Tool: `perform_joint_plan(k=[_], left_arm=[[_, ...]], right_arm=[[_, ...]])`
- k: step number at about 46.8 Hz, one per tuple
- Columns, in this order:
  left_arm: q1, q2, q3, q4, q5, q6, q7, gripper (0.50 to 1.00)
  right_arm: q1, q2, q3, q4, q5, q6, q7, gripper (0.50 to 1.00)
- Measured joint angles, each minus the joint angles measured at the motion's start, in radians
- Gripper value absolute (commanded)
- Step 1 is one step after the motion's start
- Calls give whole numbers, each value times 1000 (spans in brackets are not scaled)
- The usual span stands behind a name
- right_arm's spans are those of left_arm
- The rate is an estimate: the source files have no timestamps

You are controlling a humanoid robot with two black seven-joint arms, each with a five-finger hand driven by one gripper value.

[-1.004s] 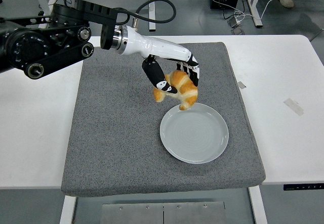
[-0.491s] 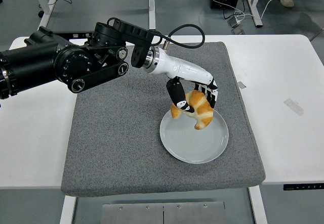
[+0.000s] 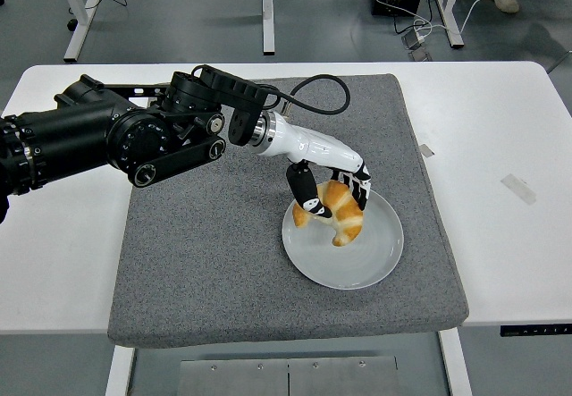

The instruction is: Place the bread on the plate

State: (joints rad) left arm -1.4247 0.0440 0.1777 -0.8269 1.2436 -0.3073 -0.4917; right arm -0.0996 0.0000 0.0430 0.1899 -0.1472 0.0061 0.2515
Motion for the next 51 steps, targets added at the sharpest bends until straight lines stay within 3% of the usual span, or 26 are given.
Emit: perform_joint_plan(k=[17,51], left_arm=[[34,-43,43,41,4,25,-2,570],[63,-44,46,76,4,54,-1,577]], right_arm=[[0,0,0,-1,0,0,0,1000],[-2,0,0,-1,0,0,-1,1000]])
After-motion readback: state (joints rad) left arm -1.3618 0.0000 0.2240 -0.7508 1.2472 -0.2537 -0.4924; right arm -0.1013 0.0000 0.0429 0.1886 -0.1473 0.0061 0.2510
